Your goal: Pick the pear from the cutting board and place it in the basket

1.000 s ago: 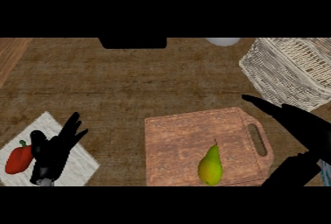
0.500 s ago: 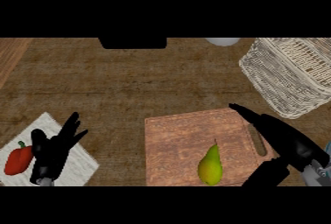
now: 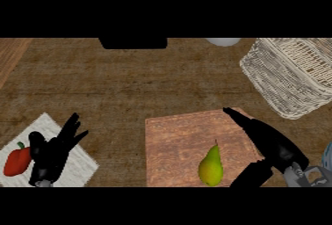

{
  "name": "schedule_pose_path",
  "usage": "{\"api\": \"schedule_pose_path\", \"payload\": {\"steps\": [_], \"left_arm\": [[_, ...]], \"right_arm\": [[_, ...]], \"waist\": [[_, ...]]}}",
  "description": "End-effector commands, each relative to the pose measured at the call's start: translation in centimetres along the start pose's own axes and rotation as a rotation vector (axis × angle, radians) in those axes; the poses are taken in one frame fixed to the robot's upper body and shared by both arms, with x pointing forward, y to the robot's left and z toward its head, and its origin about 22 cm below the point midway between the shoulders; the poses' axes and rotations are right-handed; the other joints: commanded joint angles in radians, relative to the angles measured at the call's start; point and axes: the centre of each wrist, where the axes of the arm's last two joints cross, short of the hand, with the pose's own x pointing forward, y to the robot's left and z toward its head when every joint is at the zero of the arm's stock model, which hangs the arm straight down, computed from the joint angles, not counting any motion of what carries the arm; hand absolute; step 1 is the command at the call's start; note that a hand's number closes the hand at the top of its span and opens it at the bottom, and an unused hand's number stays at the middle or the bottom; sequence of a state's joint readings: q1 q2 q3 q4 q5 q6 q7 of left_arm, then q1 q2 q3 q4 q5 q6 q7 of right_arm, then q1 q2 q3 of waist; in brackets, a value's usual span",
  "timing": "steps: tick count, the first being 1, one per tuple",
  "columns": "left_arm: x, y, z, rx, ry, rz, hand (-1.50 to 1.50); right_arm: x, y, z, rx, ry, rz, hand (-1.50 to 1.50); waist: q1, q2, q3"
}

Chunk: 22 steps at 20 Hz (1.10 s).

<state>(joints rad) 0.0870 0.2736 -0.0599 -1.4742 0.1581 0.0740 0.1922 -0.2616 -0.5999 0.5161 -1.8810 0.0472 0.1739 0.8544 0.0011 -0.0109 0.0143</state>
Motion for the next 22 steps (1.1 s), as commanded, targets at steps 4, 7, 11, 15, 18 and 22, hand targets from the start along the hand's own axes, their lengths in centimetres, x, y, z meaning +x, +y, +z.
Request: {"api": "schedule_pose_path", "payload": {"steps": [4, 7, 11, 15, 18, 22], "left_arm": [[-1.9, 1.4, 0.3, -0.01, 0.186, -0.018, 0.0], [-2.9, -0.2, 0.6, -0.016, 0.181, -0.016, 0.0], [-1.6, 1.4, 0.8, -0.01, 0.177, -0.029, 0.0], [-2.5, 0.2, 0.4, -0.003, 0.174, -0.019, 0.0], [-5.0, -1.2, 0.7, -0.005, 0.188, 0.004, 0.0], [-3.4, -0.3, 1.3, -0.012, 0.169, -0.023, 0.0]], "right_arm": [[0.3, 1.2, -1.1, 0.001, -0.009, 0.012, -1.5], [0.6, 3.2, -2.2, 0.063, 0.049, 0.047, -1.5], [-0.1, 4.7, -2.5, 0.102, 0.07, 0.074, -1.5], [-0.3, 5.7, -2.7, 0.096, 0.065, 0.064, -1.5], [-0.7, 4.5, -2.2, 0.087, 0.048, 0.056, -1.5], [1.0, 5.5, -3.7, 0.073, 0.043, 0.057, -1.5]], "waist": [[0.003, 0.012, -0.014], [0.005, 0.013, -0.014], [0.004, 0.012, -0.014], [-0.002, 0.011, -0.014], [-0.01, 0.012, -0.015], [0.005, 0.011, -0.014]]}}
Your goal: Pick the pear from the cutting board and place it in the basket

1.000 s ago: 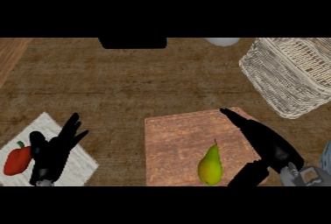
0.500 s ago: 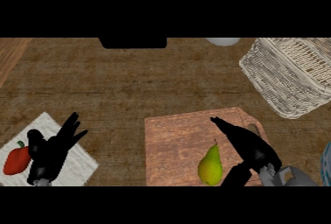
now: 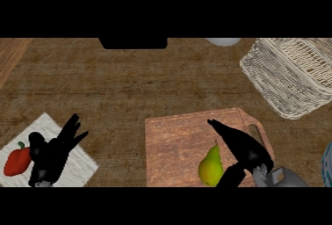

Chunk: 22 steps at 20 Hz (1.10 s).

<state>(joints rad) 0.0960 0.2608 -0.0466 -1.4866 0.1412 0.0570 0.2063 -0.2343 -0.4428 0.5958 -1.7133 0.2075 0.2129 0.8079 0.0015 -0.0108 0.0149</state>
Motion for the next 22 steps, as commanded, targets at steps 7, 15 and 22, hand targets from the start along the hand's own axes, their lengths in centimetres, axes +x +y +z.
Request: {"api": "schedule_pose_path", "payload": {"steps": [7, 15, 22], "left_arm": [[-4.3, -0.8, 2.0, 0.003, 0.16, -0.026, 0.0], [-4.3, -0.7, 1.9, -0.023, 0.179, -0.012, 0.0], [-2.1, 0.6, 0.5, 0.013, 0.173, 0.002, 0.0]], "right_arm": [[0.7, 2.1, -0.4, -0.008, -0.018, 0.059, 1.5], [-0.8, 2.6, -1.2, -0.073, -0.07, 0.164, 1.5], [-4.1, 0.8, 2.3, -0.075, -0.255, 0.582, 1.5]], "waist": [[0.005, 0.01, -0.015], [0.003, 0.01, -0.015], [-0.015, 0.006, -0.014]]}}
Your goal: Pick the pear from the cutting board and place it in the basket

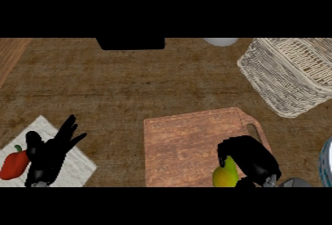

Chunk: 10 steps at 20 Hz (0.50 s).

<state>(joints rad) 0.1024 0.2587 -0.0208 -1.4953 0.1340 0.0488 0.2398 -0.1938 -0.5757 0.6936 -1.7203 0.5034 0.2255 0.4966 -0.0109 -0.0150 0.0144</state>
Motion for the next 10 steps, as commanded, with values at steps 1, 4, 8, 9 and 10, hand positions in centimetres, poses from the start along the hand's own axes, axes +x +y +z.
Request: {"api": "schedule_pose_path", "payload": {"steps": [1, 4, 8, 9, 10], "left_arm": [[-3.3, 0.1, 1.1, 0.016, 0.151, -0.01, 0.0], [-3.5, 0.4, 1.2, 0.016, 0.145, -0.004, 0.0], [-3.5, 1.0, 1.6, 0.015, 0.158, -0.002, 0.0], [-4.3, 1.3, 1.6, 0.035, 0.15, 0.0, 0.0], [-2.3, 1.1, 0.5, 0.047, 0.158, -0.001, 0.0]], "right_arm": [[-2.4, 0.4, 3.4, 0.031, -0.137, 0.284, 1.5], [-3.4, 0.2, 5.0, -0.08, -0.187, 0.339, 1.5], [-5.1, -1.8, 6.9, -0.272, -0.223, 0.232, 1.5], [-3.5, -0.6, 7.0, -0.282, -0.237, 0.063, 1.5], [-4.0, -2.3, 7.5, -0.304, -0.272, 0.01, 1.5]], "waist": [[-0.02, 0.003, -0.013], [-0.017, 0.009, -0.013], [-0.025, 0.009, -0.013], [-0.031, 0.01, -0.014], [-0.044, 0.013, -0.012]]}}
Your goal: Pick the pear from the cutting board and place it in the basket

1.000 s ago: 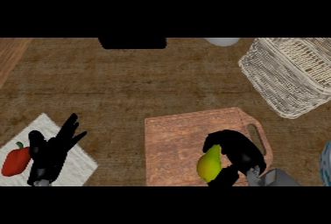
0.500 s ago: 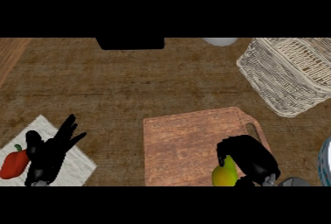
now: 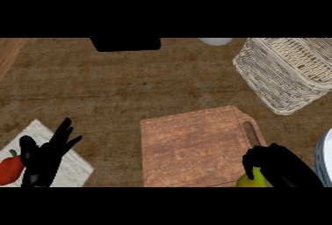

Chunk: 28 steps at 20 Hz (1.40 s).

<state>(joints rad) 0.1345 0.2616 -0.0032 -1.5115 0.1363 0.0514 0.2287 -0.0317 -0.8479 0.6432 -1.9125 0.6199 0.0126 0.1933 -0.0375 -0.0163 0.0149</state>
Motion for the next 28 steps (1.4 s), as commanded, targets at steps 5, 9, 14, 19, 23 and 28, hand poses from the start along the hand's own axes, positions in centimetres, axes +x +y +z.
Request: {"api": "schedule_pose_path", "payload": {"steps": [5, 9, 14, 19, 23, 28], "left_arm": [[-3.4, -0.1, 1.1, 0.001, 0.14, -0.001, 0.0], [-2.3, 0.3, 1.3, 0.005, 0.126, -0.003, 0.0], [-3.6, -0.8, 1.3, -0.013, 0.152, -0.029, 0.0], [-2.8, -0.8, 0.6, -0.037, 0.13, -0.034, 0.0], [-2.0, -0.8, -0.5, -0.053, 0.126, -0.034, 0.0], [-2.4, -3.0, -0.7, -0.068, 0.145, -0.045, 0.0]], "right_arm": [[2.7, -5.4, 1.7, -0.405, -0.173, -0.581, 1.5], [1.1, -10.7, 4.1, -0.534, -0.14, -0.634, 1.5], [-2.0, -16.7, 6.4, -0.628, -0.011, -0.612, 1.5], [-4.7, -22.8, 8.2, -0.708, 0.056, -0.659, 1.5], [-7.9, -26.5, 9.2, -0.733, 0.125, -0.683, 1.5], [-10.2, -28.0, 7.9, -0.712, 0.211, -0.654, 1.5]], "waist": [[-0.021, 0.013, -0.014], [-0.005, 0.011, -0.014], [0.001, 0.013, -0.016], [0.026, 0.015, -0.016], [0.045, 0.022, -0.016], [0.065, 0.027, -0.016]]}}
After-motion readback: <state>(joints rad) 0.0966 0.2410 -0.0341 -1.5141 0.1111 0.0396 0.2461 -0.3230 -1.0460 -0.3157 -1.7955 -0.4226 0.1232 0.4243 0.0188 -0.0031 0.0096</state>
